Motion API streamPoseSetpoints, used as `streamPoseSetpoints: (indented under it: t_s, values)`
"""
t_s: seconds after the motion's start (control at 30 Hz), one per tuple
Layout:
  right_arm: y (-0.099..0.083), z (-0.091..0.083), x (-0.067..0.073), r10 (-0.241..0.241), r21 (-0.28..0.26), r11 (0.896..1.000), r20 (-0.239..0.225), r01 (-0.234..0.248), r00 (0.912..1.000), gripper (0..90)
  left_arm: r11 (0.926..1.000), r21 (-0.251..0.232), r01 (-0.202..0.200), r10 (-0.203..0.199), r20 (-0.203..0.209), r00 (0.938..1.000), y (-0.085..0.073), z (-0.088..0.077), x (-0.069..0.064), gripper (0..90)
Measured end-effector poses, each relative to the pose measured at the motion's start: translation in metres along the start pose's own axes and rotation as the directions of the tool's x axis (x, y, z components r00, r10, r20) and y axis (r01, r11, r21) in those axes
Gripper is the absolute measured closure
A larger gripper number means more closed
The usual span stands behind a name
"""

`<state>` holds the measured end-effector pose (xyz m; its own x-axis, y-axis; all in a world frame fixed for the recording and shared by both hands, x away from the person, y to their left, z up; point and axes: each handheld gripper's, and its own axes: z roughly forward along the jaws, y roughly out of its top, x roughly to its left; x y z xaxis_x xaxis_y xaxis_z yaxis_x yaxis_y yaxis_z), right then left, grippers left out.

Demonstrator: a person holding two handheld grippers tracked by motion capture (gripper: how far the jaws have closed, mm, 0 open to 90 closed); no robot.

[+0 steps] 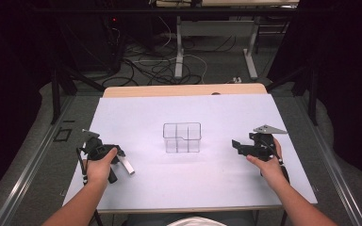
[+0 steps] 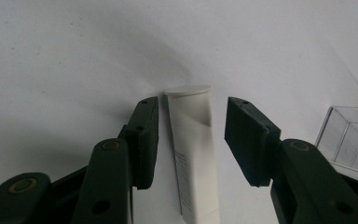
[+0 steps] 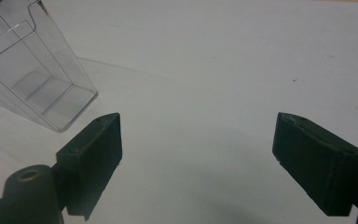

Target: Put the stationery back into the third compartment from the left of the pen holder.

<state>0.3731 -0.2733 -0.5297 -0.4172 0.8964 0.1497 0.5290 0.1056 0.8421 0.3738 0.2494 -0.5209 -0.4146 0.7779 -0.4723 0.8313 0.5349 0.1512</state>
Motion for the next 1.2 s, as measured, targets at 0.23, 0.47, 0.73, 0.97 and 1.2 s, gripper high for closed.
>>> streamPoseSetpoints:
  t_s: [0.23,0.47,0.73,0.97,1.2]
  values:
    - [0.0,0.0,-0.001,0.001,0.004,1.0,-0.001,-0.001,1.0,15.2,0.9998,0.005,0.017,-0.017,-0.003,0.9999,-0.001,0.006,-0.002,56.5]
    - [-0.001,0.0,-0.001,0.004,0.005,1.0,-0.003,-0.004,1.0,15.2,0.9996,0.009,0.027,-0.027,-0.014,0.9995,-0.001,0.012,-0.001,56.9]
    - [-0.001,0.002,-0.001,0.004,0.01,1.0,-0.009,-0.004,0.9999,15.2,0.9981,0.02,0.059,-0.059,-0.007,0.9982,0.001,0.013,0.001,61.3]
    - [-0.001,0.002,-0.001,-0.006,0.007,1.0,-0.013,0.006,0.9999,15.2,0.9965,0.011,0.083,-0.083,0.006,0.9965,0.001,0.015,0.001,65.5]
    - [-0.002,0.003,0.0,-0.005,0.013,1.0,-0.018,0.005,0.9998,15.2,0.9966,0.019,0.08,-0.081,0.014,0.9967,0.001,0.014,0.004,66.4]
